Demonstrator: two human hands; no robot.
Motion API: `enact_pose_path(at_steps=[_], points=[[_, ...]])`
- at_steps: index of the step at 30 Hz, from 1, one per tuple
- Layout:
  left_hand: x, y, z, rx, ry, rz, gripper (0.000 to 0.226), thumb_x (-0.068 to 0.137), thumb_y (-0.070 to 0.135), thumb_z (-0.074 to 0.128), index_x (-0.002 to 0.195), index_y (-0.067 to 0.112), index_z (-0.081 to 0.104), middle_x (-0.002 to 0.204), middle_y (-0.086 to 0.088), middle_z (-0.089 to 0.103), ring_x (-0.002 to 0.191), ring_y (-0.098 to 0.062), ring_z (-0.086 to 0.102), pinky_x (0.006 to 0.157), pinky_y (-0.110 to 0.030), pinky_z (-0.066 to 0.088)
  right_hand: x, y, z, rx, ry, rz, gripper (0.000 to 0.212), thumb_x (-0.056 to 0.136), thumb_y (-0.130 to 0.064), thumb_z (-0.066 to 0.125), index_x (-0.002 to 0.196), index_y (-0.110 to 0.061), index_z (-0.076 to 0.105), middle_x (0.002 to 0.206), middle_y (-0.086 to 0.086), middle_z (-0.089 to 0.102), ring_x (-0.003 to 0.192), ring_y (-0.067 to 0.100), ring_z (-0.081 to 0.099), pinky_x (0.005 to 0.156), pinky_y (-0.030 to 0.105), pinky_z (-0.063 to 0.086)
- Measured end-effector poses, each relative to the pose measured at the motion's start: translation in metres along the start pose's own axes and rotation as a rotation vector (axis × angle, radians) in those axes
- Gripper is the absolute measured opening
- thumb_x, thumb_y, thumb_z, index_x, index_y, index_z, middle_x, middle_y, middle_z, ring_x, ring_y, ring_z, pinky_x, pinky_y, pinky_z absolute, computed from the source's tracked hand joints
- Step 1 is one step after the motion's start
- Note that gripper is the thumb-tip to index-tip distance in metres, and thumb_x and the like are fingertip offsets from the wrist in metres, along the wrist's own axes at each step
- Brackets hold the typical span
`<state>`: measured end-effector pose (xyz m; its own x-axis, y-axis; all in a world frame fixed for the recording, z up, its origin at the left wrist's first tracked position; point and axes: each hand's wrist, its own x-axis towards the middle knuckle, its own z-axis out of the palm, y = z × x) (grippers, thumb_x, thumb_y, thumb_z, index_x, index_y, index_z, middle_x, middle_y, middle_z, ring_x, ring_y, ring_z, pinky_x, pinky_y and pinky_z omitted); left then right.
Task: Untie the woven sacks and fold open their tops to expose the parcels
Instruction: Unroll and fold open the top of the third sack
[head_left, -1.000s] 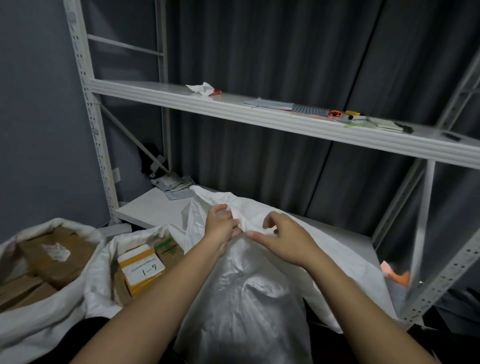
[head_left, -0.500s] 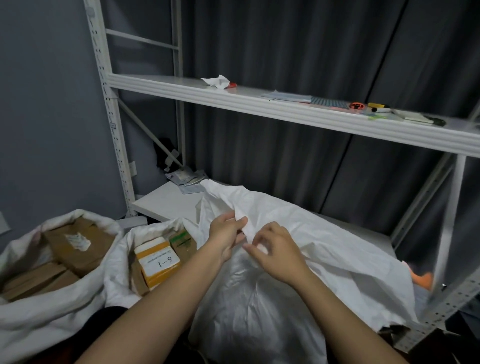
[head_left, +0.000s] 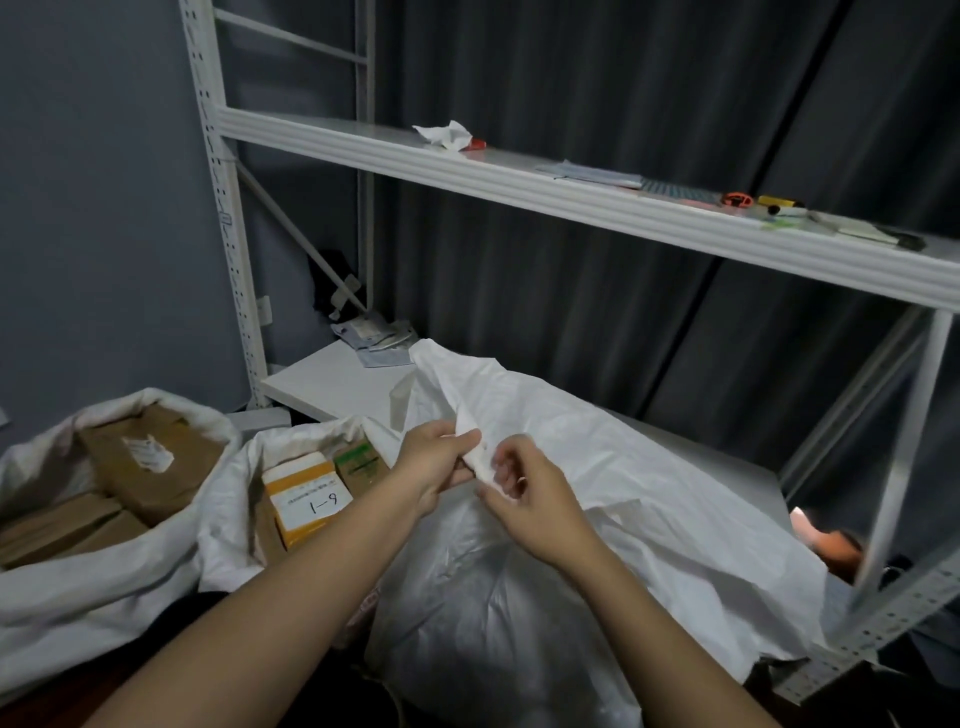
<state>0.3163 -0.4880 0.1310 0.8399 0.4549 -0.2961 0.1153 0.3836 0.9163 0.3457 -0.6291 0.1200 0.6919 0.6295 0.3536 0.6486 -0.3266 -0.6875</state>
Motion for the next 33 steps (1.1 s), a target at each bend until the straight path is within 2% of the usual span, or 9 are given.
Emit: enact_pose_path(at_steps=[5,8,14,17,20,23,27,30,33], points=[[-0.007,-0.008,-0.008,-0.072,-0.162,-0.127,0.023,0.096,0.022,0.054,0.11,0.005,0.06,0.104,-0.01,0.068,0.096,-0.021,0.064,0.09,-0.033,0.053,0.009,-0.006,0.01,0.318,0.194,0.441,0.028,0.074,-0.027,0.08,0.093,-0.018,0.063,0.082,-0.003,0.063,0.071,0.009,0.061,0.062,0.016,0.046],[-0.005,0.0,-0.018,0.203,-0.084,-0.096,0.019,0.095,0.029,0.055,0.102,0.013,0.063,0.098,-0.002,0.063,0.091,-0.015,0.058,0.084,-0.028,0.052,0.015,-0.004,0.021,0.339,0.261,0.476,0.014,0.073,-0.01,0.075,0.077,-0.018,0.064,0.07,-0.003,0.062,0.066,0.011,0.059,0.063,0.02,0.048],[0.011,0.022,-0.017,0.203,0.09,-0.02,0.023,0.094,0.029,0.057,0.094,0.006,0.061,0.083,-0.009,0.065,0.063,-0.017,0.06,0.059,-0.023,0.054,0.012,0.0,0.046,-0.274,0.085,-0.118,0.012,0.081,-0.005,0.061,0.089,-0.007,0.07,0.086,0.005,0.062,0.081,0.018,0.059,0.073,0.02,0.044],[0.017,0.018,-0.016,0.208,0.134,0.001,0.009,0.093,0.013,0.054,0.088,0.009,0.059,0.09,-0.013,0.063,0.075,-0.022,0.058,0.07,-0.03,0.052,0.012,-0.007,0.036,-0.093,-0.231,-0.022,0.023,0.091,-0.014,0.061,0.111,-0.011,0.07,0.103,0.001,0.069,0.097,0.01,0.063,0.089,0.02,0.046],[0.014,0.013,-0.02,0.217,0.111,-0.009,0.017,0.094,0.008,0.048,0.096,0.013,0.064,0.1,-0.013,0.065,0.093,-0.027,0.061,0.089,-0.035,0.05,0.02,-0.012,0.012,0.119,-0.132,0.035,0.029,0.089,-0.006,0.053,0.109,-0.02,0.069,0.103,-0.009,0.068,0.099,0.005,0.063,0.088,0.021,0.048],[0.006,0.007,-0.024,0.246,-0.022,-0.01,0.024,0.096,0.005,0.04,0.094,0.014,0.063,0.092,-0.01,0.063,0.087,-0.023,0.058,0.08,-0.032,0.047,0.046,-0.012,-0.011,-0.266,0.01,-0.24,0.05,0.081,0.0,0.046,0.123,-0.022,0.061,0.128,-0.006,0.059,0.12,0.012,0.051,0.099,0.024,0.041],[-0.003,-0.001,-0.031,0.203,-0.069,-0.028,0.021,0.094,0.004,0.04,0.094,0.012,0.059,0.081,-0.002,0.057,0.083,-0.015,0.052,0.072,-0.027,0.042,0.089,-0.018,-0.013,-0.791,-0.356,-0.479,0.059,0.079,0.001,0.053,0.132,-0.024,0.053,0.152,-0.001,0.034,0.145,0.023,0.015,0.115,0.038,0.016],[0.001,-0.005,-0.034,0.235,0.101,-0.015,0.014,0.092,0.016,0.044,0.084,0.014,0.055,0.089,-0.011,0.051,0.083,-0.021,0.047,0.074,-0.032,0.035,0.103,-0.031,-0.003,-1.099,-0.579,-0.487,0.024,0.082,-0.024,0.062,0.106,-0.019,0.065,0.121,0.003,0.061,0.129,0.027,0.042,0.108,0.039,0.027],[-0.003,-0.003,-0.048,0.601,0.075,0.216,0.036,0.097,0.048,0.037,0.099,0.017,0.056,0.088,-0.001,0.06,0.082,-0.02,0.054,0.071,-0.031,0.036,0.1,-0.044,0.005,-1.019,-0.715,-0.221,0.017,0.085,-0.027,0.061,0.077,-0.014,0.055,0.077,0.002,0.058,0.076,0.022,0.055,0.062,0.03,0.038]])
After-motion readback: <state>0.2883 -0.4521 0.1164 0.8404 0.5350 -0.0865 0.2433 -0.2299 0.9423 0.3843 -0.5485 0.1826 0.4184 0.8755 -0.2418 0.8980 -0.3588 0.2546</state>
